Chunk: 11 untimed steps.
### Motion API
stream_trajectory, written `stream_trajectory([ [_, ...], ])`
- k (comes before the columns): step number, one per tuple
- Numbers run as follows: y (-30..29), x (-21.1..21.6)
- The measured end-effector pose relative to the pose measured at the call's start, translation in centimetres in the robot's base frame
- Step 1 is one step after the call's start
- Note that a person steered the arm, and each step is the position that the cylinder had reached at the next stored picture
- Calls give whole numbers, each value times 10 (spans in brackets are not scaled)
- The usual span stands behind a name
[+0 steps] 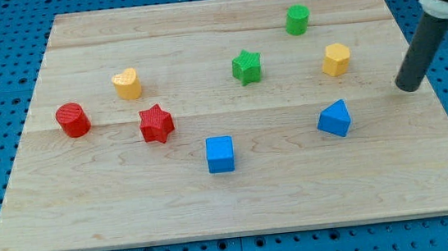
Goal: Move the arm to the bottom right of green star
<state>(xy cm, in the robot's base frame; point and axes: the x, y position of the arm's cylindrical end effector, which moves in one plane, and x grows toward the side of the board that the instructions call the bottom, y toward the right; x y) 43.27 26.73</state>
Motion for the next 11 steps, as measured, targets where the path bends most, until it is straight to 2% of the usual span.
stream_trajectory([
  [2, 3, 1],
  [3, -42, 1],
  [4, -111, 3],
  [6, -147, 4],
  [7, -206, 6],
  [11, -210, 3],
])
